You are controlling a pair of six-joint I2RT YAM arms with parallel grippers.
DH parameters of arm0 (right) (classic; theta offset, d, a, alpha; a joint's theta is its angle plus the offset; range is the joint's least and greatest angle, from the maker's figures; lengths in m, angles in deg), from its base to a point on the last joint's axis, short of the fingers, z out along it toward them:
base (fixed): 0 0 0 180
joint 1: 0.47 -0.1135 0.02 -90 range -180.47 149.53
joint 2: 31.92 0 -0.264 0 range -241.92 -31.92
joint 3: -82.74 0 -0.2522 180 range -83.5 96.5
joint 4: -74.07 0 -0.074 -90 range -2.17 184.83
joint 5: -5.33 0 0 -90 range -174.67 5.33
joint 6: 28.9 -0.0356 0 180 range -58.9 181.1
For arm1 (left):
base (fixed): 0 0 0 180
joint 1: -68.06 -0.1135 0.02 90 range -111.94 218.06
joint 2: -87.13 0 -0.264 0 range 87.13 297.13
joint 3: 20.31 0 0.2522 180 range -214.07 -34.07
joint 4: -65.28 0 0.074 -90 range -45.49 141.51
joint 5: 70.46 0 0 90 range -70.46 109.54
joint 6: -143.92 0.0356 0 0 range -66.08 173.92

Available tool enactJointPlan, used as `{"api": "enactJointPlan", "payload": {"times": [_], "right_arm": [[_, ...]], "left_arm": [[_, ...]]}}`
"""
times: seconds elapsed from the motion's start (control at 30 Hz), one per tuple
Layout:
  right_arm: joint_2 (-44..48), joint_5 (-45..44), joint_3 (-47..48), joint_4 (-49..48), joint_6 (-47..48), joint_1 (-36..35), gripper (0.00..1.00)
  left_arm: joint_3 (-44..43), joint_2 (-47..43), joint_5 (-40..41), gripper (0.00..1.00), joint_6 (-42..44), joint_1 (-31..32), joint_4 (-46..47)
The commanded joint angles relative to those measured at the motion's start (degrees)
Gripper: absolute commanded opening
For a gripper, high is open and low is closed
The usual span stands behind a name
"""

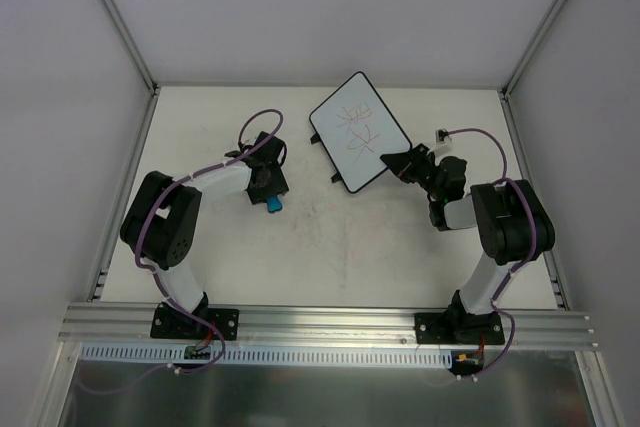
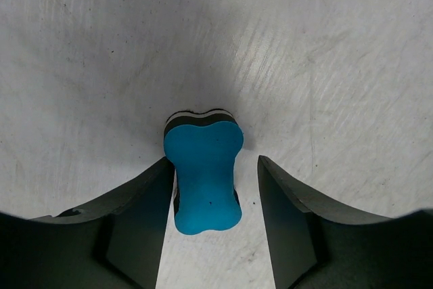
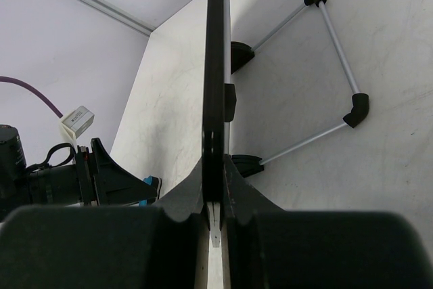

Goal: Erase the whiteboard

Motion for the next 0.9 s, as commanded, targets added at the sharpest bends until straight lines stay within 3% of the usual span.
{"api": "enactJointPlan", "payload": {"times": [0.0, 0.07, 0.2, 0.4, 0.47, 0.77, 0.87], "right_arm": [[0.55, -0.47, 1.91, -1.42, 0.27, 0.07, 0.00], [0.46, -0.47, 1.83, -1.42, 0.27, 0.16, 0.00], [0.37, -0.47, 1.83, -1.42, 0.27, 0.07, 0.00], [0.20, -0.38, 2.00, -1.42, 0.18, 0.07, 0.00], [0.28, -0.38, 2.00, -1.42, 0.18, 0.07, 0.00], [0.11, -0.29, 2.00, -1.42, 0.45, -0.02, 0.00], [0.11, -0.38, 2.00, -1.42, 0.71, -0.10, 0.00]], "left_arm": [[-1.52, 0.12, -0.35, 0.52, 0.98, 0.41, -1.21], [-1.52, 0.04, -0.26, 0.52, 1.16, 0.50, -1.21], [-1.52, -0.05, -0.35, 0.33, 1.69, 0.50, -1.21], [-1.34, -1.02, -0.09, 0.28, 1.51, 0.41, -1.21], [-1.43, -1.37, -0.61, 0.19, 1.60, 0.50, -1.12], [-1.52, -7.61, -0.70, 0.20, 9.32, 0.41, 3.71], [-2.48, -8.93, -1.75, 0.15, 12.31, 0.41, 6.34]]}}
